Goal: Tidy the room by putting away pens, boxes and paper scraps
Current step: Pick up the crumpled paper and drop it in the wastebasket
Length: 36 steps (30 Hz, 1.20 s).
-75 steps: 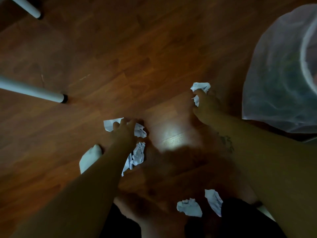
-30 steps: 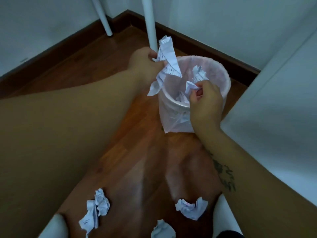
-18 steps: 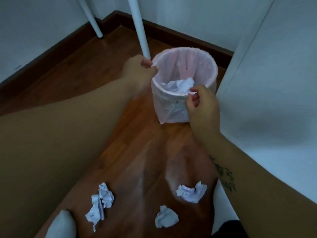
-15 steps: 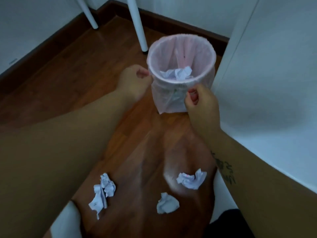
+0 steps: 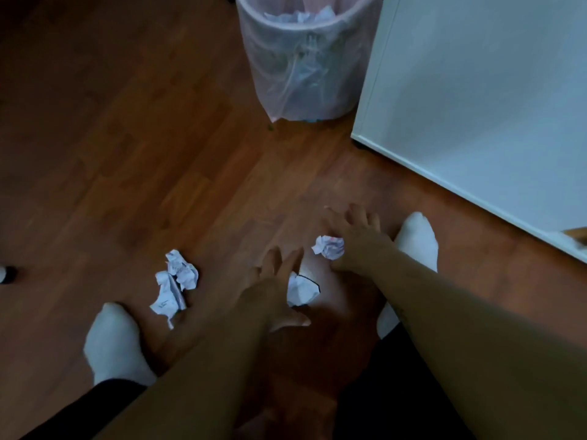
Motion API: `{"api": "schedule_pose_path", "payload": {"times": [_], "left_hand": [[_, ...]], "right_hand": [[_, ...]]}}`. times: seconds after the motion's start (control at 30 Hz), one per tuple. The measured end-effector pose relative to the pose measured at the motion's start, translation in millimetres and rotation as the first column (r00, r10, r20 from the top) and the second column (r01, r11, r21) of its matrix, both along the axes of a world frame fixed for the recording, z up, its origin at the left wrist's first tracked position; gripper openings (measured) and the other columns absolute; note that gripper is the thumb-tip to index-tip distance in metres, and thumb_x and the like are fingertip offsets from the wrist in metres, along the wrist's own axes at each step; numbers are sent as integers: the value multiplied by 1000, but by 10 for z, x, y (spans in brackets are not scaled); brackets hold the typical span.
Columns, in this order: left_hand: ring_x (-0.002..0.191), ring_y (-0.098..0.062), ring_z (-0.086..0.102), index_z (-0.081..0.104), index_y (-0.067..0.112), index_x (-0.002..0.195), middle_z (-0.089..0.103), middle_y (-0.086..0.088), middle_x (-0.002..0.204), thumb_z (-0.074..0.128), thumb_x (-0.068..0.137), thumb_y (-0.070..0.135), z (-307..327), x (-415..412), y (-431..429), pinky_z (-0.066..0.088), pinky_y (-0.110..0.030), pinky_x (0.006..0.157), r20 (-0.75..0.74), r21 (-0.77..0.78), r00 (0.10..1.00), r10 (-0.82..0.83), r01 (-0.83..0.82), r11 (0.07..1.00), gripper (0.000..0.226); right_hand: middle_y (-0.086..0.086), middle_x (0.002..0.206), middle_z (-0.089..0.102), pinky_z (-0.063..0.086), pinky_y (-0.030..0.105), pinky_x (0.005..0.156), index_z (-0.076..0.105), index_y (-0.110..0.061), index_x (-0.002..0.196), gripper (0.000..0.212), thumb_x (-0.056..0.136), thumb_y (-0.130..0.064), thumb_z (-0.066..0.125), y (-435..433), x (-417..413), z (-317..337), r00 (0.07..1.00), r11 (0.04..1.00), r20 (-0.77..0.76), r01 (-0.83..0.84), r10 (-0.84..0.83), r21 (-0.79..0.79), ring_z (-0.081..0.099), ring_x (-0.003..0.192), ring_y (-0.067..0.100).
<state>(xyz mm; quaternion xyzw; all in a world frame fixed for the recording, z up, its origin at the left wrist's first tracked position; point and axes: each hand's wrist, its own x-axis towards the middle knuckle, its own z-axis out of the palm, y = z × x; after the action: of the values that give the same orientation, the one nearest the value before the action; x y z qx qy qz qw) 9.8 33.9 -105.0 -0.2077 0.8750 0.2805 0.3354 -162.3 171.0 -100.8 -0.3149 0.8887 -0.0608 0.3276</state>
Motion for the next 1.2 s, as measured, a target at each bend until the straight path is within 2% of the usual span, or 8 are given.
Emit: {"api": "schedule_pose_path", "payload": {"times": [0.2,0.37,0.47,0.57,0.7,0.83,0.93,1.2], "left_hand": [[127,-23,44,38,40,141,31,0,149,64,83,18,-62,147,498,46,-36,96,-182,-200,980,86,-122,972,68],[116,-23,54,44,30,138,45,-3,138,67,85,28,90,22,284,41,-26,84,-294,-150,936,192,-244,958,58],[112,-28,55,48,19,131,53,-8,125,64,86,33,277,-294,-121,42,-28,84,-373,-139,881,292,-365,921,50],[93,-22,61,55,22,111,58,0,101,60,80,53,544,-689,-579,50,-33,75,-558,-152,756,342,-498,854,44],[91,-25,60,56,16,115,59,-10,106,70,73,30,1157,-1301,-1055,51,-40,77,-747,10,522,412,-611,792,46],[93,-15,56,56,16,117,57,-7,110,73,75,27,1602,-1970,-1337,40,-18,70,-850,90,364,381,-613,785,47],[94,-13,55,53,17,116,55,-3,109,74,76,26,1795,-2375,-1429,47,-20,71,-861,49,405,308,-535,843,46],[115,-20,56,43,14,138,55,-8,129,73,81,23,1814,-2938,-1560,52,-31,92,-808,80,479,343,-487,870,65]], "right_hand": [[13,130,47,46,44,95,41,-23,134,44,93,-21,56,-48,166,-79,998,992,-14,-58,60,114,44,120,36],[14,118,54,46,37,85,48,-9,127,43,88,-21,61,-284,-36,-21,989,986,49,147,-143,-85,56,110,34],[10,87,51,38,31,66,55,1,96,27,77,-16,66,-564,-277,227,974,865,109,227,-199,-447,56,82,29],[15,85,56,42,38,70,57,-2,86,19,72,-13,63,-901,-479,704,962,640,23,200,-274,-742,54,78,29],[15,100,56,48,37,83,57,-2,102,26,78,-10,64,-1307,-760,1228,857,372,70,294,-511,-880,56,93,26],[12,109,58,46,14,82,58,-5,108,27,84,-14,68,-1515,-1071,1451,794,268,90,307,-601,-913,56,97,15],[7,111,58,36,-1,74,59,-7,112,29,87,-18,67,-1544,-1255,1482,756,265,113,360,-645,-895,48,94,5],[-5,122,55,37,0,75,58,-19,124,36,93,-36,60,-1699,-1720,1620,746,249,168,412,-645,-876,51,104,2]]}}
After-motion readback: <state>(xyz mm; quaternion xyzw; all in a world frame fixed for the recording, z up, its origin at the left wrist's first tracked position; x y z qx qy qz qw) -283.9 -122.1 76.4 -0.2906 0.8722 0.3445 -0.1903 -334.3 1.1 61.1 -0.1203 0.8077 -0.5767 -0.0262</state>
